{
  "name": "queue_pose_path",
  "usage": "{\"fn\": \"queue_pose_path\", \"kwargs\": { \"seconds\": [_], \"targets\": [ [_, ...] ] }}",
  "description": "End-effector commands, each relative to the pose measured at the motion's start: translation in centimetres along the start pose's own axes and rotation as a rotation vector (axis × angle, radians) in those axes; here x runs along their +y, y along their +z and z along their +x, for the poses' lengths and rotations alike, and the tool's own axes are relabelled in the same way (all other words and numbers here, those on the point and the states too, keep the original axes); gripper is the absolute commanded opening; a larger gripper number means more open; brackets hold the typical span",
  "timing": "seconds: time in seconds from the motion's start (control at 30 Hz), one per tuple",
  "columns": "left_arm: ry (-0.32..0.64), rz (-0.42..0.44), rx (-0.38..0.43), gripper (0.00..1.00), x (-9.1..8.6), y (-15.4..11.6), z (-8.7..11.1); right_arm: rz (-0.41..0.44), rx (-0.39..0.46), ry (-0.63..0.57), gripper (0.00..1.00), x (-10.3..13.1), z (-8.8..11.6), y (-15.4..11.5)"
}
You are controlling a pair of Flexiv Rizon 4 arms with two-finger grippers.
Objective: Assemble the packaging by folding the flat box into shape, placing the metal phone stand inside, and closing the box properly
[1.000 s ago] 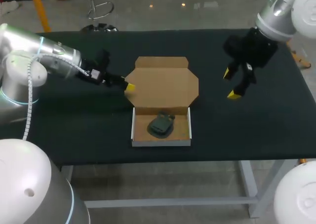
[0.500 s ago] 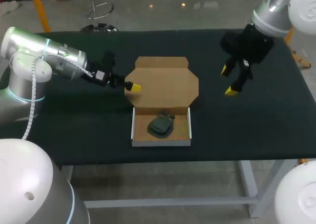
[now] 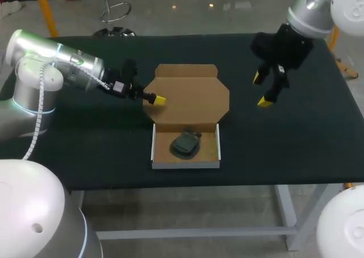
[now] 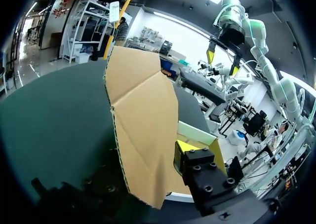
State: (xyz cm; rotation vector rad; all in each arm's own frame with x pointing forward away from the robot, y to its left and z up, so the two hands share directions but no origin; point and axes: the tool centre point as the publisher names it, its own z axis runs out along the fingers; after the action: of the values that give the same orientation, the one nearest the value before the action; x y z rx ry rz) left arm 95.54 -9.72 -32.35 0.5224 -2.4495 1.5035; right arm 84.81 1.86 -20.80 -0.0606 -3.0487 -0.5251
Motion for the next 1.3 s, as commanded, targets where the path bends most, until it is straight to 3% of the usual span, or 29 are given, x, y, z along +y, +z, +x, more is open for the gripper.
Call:
{"fn": "queue_pose_path", "kwargs": {
  "seconds": [0.03,0.23,0.33,0.57,0.97,1.07,1.3],
  "targets": [
    [0.014,0.004,0.005,0.42,-0.1,0.0,0.2,0.005,0.001,-0.003,1.0,0.2,0.1,-0.3],
    [0.034,0.013,0.013,0.4,-0.2,0.0,0.3,0.007,-0.002,-0.009,1.0,0.4,0.2,-0.5],
    [0.043,0.022,0.022,0.31,0.0,0.0,0.3,0.008,-0.002,-0.012,1.0,0.5,0.2,-0.4],
    [0.071,0.035,0.037,0.26,0.0,0.1,0.5,0.012,-0.002,-0.018,1.0,0.8,0.3,-0.5],
    [0.143,0.058,0.059,0.24,-0.1,0.3,1.1,0.019,0.004,-0.022,1.0,0.9,0.4,-0.4],
    [0.156,0.061,0.062,0.15,-0.2,0.3,1.2,0.02,0.004,-0.023,1.0,0.9,0.4,-0.4],
    [0.182,0.066,0.069,0.11,-0.3,0.3,1.3,0.02,0.008,-0.024,1.0,0.9,0.4,-0.4]
  ]
}}
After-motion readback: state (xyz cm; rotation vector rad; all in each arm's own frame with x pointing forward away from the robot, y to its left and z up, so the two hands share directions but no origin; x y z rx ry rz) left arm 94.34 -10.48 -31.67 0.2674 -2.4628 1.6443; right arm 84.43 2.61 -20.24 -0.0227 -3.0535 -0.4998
